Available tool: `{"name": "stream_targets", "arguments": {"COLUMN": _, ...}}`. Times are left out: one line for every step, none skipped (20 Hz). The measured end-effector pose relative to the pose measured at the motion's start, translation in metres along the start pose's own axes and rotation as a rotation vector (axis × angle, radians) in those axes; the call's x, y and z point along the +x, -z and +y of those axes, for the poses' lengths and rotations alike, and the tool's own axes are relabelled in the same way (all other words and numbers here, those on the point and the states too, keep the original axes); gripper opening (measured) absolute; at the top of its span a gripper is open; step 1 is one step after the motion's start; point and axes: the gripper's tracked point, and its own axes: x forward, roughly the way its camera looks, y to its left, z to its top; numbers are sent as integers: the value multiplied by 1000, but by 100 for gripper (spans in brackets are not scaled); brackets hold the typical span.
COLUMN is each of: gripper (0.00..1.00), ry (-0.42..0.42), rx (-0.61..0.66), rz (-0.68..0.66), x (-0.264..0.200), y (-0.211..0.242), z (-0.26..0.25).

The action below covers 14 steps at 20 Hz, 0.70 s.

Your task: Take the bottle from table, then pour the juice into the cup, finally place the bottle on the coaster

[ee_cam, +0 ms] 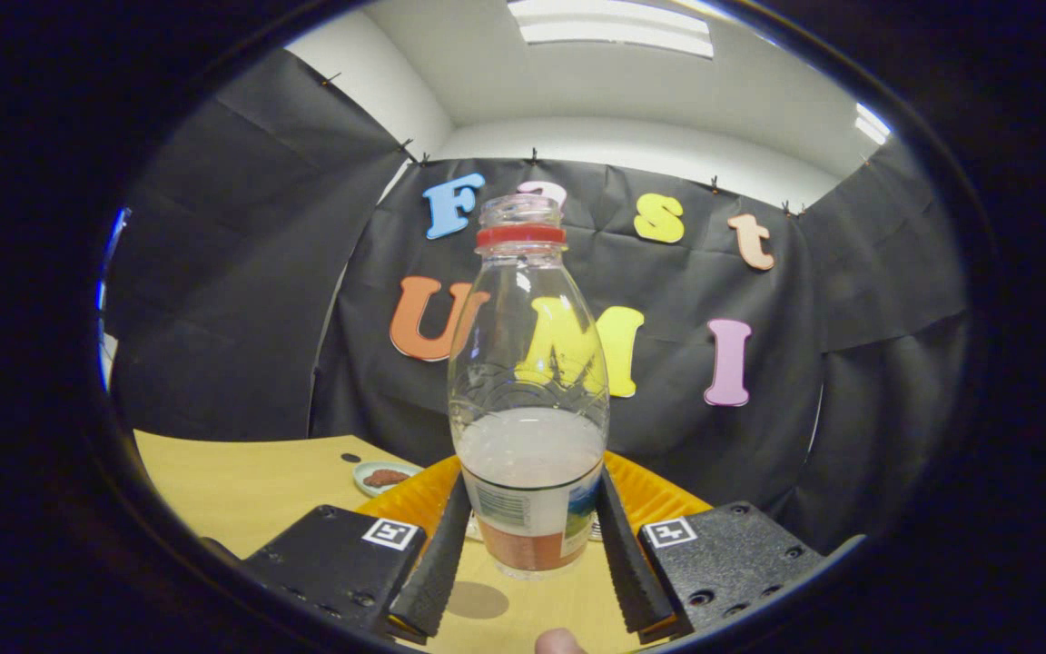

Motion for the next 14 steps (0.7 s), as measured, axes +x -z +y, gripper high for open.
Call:
{"name": "stream_targets", "arguments": {"gripper": 75, "ry": -6, "rx": 16, "rz": 1, "x": 9, "y": 6, "z": 4}}
{"name": "stream_targets", "arguments": {"gripper": 76, "ry": -12, "rx": 30, "rz": 12, "x": 19, "y": 15, "z": 7}}
{"name": "stream_targets", "arguments": {"gripper": 76, "ry": -17, "rx": 43, "rz": 21, "x": 28, "y": 23, "z": 8}}
{"name": "stream_targets", "arguments": {"gripper": 76, "ry": -25, "rx": 59, "rz": 34, "x": 35, "y": 30, "z": 12}}
{"name": "stream_targets", "arguments": {"gripper": 76, "ry": -35, "rx": 74, "rz": 63, "x": 44, "y": 43, "z": 17}}
{"name": "stream_targets", "arguments": {"gripper": 76, "ry": -40, "rx": 80, "rz": 84, "x": 50, "y": 53, "z": 19}}
{"name": "stream_targets", "arguments": {"gripper": 76, "ry": -44, "rx": 94, "rz": 110, "x": 57, "y": 63, "z": 20}}
{"name": "stream_targets", "arguments": {"gripper": 76, "ry": -46, "rx": 107, "rz": 132, "x": 63, "y": 72, "z": 22}}
{"name": "stream_targets", "arguments": {"gripper": 76, "ry": -51, "rx": 123, "rz": 147, "x": 66, "y": 81, "z": 25}}
{"name": "stream_targets", "arguments": {"gripper": 76, "ry": -50, "rx": 137, "rz": 160, "x": 70, "y": 88, "z": 27}}
{"name": "stream_targets", "arguments": {"gripper": 76, "ry": -48, "rx": 136, "rz": 177, "x": 71, "y": 99, "z": 29}}
{"name": "stream_targets", "arguments": {"gripper": 76, "ry": -53, "rx": 137, "rz": 191, "x": 72, "y": 108, "z": 33}}
{"name": "stream_targets", "arguments": {"gripper": 76, "ry": -57, "rx": 137, "rz": 211, "x": 74, "y": 120, "z": 37}}
{"name": "stream_targets", "arguments": {"gripper": 76, "ry": -60, "rx": 142, "rz": 232, "x": 74, "y": 132, "z": 39}}
